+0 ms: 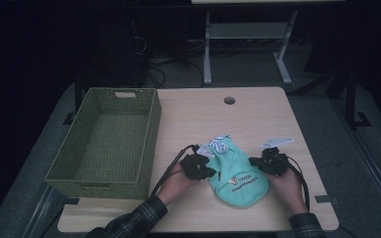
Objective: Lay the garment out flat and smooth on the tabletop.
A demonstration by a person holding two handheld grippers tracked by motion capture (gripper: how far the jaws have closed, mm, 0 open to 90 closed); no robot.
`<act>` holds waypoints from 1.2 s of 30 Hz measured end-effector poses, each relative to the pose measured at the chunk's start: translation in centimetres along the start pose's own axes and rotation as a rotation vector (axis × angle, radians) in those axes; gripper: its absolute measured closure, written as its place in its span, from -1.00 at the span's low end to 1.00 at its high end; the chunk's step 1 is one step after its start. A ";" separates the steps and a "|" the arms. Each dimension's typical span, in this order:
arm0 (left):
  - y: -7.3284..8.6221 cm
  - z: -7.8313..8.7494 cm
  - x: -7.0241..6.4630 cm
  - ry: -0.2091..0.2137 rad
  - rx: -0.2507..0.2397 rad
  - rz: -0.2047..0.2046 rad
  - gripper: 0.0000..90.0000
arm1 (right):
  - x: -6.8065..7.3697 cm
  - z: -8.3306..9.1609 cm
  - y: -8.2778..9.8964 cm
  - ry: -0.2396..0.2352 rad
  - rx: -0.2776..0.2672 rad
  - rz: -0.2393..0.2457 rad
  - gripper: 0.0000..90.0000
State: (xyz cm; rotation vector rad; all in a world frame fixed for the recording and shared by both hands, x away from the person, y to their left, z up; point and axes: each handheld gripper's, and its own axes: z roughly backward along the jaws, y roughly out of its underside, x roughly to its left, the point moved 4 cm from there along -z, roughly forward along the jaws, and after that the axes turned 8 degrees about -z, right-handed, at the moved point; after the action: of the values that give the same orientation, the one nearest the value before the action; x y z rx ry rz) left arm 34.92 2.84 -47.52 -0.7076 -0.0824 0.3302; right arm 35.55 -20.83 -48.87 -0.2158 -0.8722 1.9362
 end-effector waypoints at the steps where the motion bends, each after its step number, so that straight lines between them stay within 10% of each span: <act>1: -0.1 0.2 0.4 -0.010 -0.011 0.006 0.96 | 0.2 0.2 0.0 -0.004 -0.001 0.007 1.00; 16: -0.1 1.2 6.9 -0.206 -0.021 0.100 0.33 | 2.7 -0.3 0.8 -0.045 0.041 0.052 1.00; 24: 0.5 -0.8 7.6 -0.182 0.021 0.106 0.16 | 2.7 -0.5 0.8 -0.044 0.051 0.054 1.00; 36: 1.0 -0.6 5.9 -0.129 0.060 0.090 0.72 | 1.8 -0.4 0.8 -0.013 0.049 0.049 1.00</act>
State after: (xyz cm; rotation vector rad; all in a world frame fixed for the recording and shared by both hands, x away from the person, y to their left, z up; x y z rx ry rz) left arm 40.39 5.06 -48.84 -0.6315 -0.1626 0.4628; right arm 34.25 -19.31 -49.32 -0.1972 -0.8340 2.0046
